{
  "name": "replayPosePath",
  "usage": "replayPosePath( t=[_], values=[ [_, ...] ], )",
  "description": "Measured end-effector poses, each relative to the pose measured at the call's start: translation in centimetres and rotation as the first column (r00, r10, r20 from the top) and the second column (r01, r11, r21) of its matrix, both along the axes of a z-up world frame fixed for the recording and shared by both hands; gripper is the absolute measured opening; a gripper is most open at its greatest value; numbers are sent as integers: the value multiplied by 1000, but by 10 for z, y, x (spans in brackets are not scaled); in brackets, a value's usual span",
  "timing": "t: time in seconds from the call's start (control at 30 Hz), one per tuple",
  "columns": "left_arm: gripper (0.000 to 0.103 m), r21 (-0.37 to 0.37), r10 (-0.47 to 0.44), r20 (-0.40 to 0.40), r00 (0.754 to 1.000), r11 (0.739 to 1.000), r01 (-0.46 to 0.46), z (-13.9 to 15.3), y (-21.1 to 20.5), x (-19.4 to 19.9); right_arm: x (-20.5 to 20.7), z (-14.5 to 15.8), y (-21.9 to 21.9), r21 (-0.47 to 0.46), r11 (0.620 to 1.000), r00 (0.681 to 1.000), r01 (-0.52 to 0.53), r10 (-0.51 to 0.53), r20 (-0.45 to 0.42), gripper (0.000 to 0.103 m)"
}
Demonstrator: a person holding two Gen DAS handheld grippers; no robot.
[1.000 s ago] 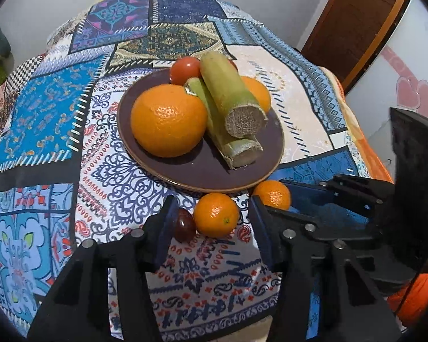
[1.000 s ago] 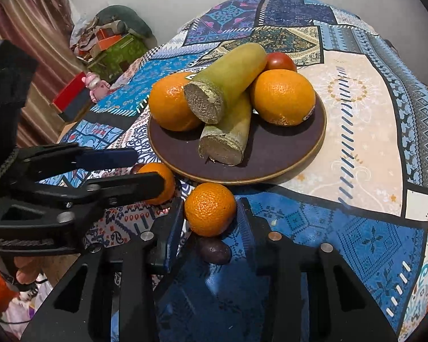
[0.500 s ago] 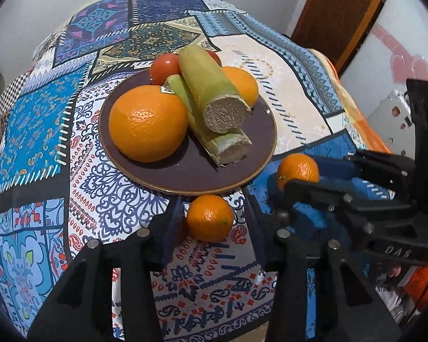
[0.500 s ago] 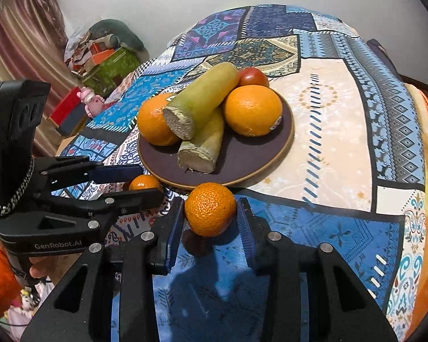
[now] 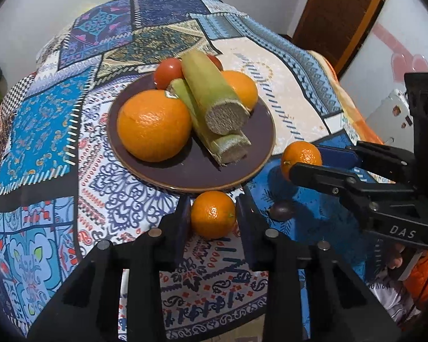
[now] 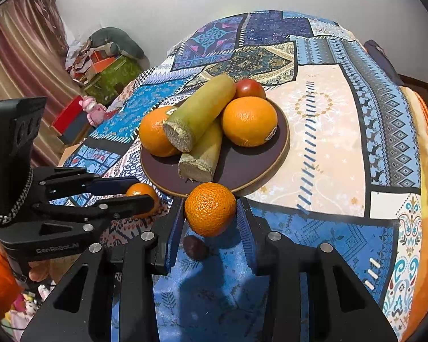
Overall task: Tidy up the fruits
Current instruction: 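Place both mandarins on the plate beside the cylinders and open both tools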
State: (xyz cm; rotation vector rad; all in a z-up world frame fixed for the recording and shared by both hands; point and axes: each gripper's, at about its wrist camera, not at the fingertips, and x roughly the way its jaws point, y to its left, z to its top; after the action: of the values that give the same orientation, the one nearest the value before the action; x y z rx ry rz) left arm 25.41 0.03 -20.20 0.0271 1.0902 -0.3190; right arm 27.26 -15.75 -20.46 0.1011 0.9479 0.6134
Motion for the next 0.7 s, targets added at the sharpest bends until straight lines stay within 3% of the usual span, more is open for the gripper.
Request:
replayPosePath(
  t=[0.27,0.7],
  values=[
    [32,-45,43,42,998,998,-42,18,10,7,13,8,-2,-14,1000,999,23,-22,26,35],
    [32,-69,116,29,993,991,-114,10,14,32,40,-2,9,-50,998,1000,25,-24,12,35]
  ],
)
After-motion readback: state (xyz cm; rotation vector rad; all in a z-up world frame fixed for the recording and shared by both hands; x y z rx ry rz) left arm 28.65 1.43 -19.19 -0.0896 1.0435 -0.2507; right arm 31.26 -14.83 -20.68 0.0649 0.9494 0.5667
